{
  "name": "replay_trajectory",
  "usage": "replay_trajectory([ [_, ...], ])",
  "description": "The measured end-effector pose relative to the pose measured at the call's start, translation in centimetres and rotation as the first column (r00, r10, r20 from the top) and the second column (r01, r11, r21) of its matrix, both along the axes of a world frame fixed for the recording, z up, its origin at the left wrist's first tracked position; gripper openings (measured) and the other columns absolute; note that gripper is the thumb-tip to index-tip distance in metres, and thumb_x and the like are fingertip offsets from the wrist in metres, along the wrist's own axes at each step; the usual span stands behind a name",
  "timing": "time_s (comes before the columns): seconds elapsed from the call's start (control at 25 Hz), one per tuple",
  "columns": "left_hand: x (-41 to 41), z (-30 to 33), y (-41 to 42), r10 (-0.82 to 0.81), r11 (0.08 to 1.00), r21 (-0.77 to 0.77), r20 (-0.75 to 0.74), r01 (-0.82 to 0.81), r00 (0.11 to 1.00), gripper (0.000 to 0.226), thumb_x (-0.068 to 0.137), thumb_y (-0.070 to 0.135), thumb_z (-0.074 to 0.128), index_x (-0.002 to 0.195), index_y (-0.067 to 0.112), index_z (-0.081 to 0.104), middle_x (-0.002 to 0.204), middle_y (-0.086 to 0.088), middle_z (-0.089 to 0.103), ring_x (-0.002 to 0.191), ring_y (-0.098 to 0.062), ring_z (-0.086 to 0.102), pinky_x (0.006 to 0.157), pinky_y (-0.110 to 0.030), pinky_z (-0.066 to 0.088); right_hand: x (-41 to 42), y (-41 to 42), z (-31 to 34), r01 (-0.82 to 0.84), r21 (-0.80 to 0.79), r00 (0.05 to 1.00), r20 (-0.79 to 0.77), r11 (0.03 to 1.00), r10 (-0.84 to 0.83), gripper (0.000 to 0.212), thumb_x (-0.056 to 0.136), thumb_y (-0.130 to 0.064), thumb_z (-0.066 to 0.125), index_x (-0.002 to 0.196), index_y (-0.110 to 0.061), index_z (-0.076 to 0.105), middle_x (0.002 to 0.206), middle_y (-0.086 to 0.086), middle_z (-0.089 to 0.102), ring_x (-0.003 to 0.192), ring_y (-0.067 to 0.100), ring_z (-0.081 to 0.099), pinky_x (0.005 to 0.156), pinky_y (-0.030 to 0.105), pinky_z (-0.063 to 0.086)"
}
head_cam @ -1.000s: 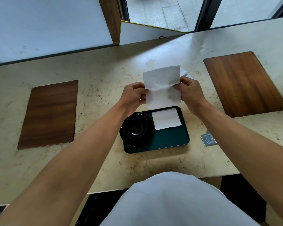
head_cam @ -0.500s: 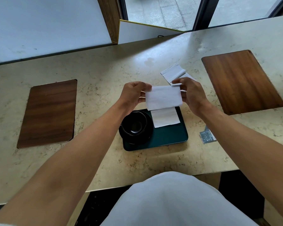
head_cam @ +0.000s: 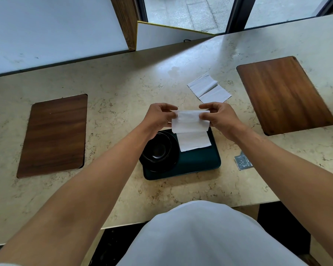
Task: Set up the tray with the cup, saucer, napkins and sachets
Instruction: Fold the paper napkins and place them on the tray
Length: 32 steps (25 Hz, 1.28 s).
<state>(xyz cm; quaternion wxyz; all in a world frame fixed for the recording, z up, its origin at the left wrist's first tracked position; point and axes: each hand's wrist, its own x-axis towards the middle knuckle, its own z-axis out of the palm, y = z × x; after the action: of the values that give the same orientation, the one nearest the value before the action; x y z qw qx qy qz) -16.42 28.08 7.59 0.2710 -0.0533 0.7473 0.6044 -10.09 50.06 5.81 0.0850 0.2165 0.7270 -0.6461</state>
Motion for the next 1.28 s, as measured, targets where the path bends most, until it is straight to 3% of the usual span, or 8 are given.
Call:
replay_trajectory([
  [0.16,0.1,-0.7,0.5,-0.147,0.98,-0.127,0.075,0.156,0.986,0.027,0.084,-0.012,0.068,0.11,-0.004,0.07,0.113,-0.024,0.071,0.098,-0.035,0.073,0.079,-0.04,0.065,-0.2,0.5,-1.0,-0.077,0.045,0.994,0.075,0.996,0.073,0.035,0.086,-0.006,0.078,0.116,-0.021,0.074,0.115,0.007,0.071,0.109,0.028,0.068,0.083,0.037,0.059],
  [0.32,0.0,-1.8,1.1,-0.245,0.936,-0.233,0.109,0.265,0.963,0.02,0.087,-0.012,0.066,0.106,-0.007,0.069,0.105,-0.028,0.072,0.09,-0.041,0.074,0.079,-0.045,0.064,-0.5,0.8,-2.2,-0.134,0.126,0.984,0.131,0.983,0.118,0.03,0.087,-0.006,0.075,0.106,-0.028,0.074,0.109,0.003,0.07,0.099,0.02,0.067,0.071,0.026,0.055],
  [0.56,-1.1,-3.9,2.2,-0.495,0.747,-0.474,0.072,0.467,0.866,0.022,0.086,0.001,0.061,0.102,0.002,0.075,0.086,-0.017,0.076,0.081,-0.03,0.075,0.072,-0.036,0.065,-0.8,1.0,-4.3,-0.201,0.252,0.971,0.178,0.947,0.158,0.032,0.088,-0.005,0.067,0.105,-0.032,0.071,0.107,-0.005,0.069,0.1,0.011,0.065,0.08,0.02,0.049],
  [0.76,-1.9,-5.5,2.9,-0.633,0.567,-0.626,0.085,0.535,0.77,0.018,0.085,0.011,0.061,0.092,0.01,0.078,0.077,0.003,0.071,0.072,-0.007,0.062,0.056,-0.019,0.046,-0.6,1.0,-5.6,-0.233,0.294,0.959,0.229,0.927,0.168,0.033,0.087,-0.007,0.062,0.107,-0.03,0.071,0.103,-0.011,0.067,0.099,0.012,0.065,0.075,0.021,0.051],
  [1.04,-2.5,-6.8,3.2,-0.721,0.446,-0.709,0.077,0.546,0.689,0.014,0.087,0.013,0.061,0.092,0.006,0.073,0.089,-0.012,0.072,0.085,-0.028,0.068,0.077,-0.043,0.059,-0.9,0.8,-6.6,-0.252,0.354,0.954,0.246,0.901,0.17,0.031,0.09,-0.01,0.064,0.117,-0.024,0.071,0.113,-0.006,0.065,0.105,0.014,0.06,0.073,0.018,0.043],
  [1.16,-2.6,-7.0,3.2,-0.728,0.433,-0.717,0.079,0.546,0.681,0.014,0.088,0.013,0.061,0.091,0.006,0.072,0.088,-0.012,0.071,0.084,-0.029,0.068,0.075,-0.041,0.058,-1.1,0.4,-6.7,-0.273,0.393,0.953,0.237,0.878,0.19,0.031,0.091,-0.012,0.063,0.118,-0.023,0.07,0.113,-0.007,0.065,0.103,0.013,0.059,0.071,0.014,0.04],
  [1.28,-2.8,-7.0,3.1,-0.735,0.396,-0.739,0.101,0.545,0.671,0.017,0.086,0.01,0.058,0.09,-0.002,0.07,0.086,-0.015,0.07,0.079,-0.032,0.065,0.066,-0.04,0.054,-1.3,0.3,-6.4,-0.303,0.483,0.949,0.231,0.821,0.214,0.033,0.091,-0.018,0.064,0.123,-0.022,0.068,0.102,-0.003,0.064,0.093,0.016,0.061,0.071,0.021,0.043],
])
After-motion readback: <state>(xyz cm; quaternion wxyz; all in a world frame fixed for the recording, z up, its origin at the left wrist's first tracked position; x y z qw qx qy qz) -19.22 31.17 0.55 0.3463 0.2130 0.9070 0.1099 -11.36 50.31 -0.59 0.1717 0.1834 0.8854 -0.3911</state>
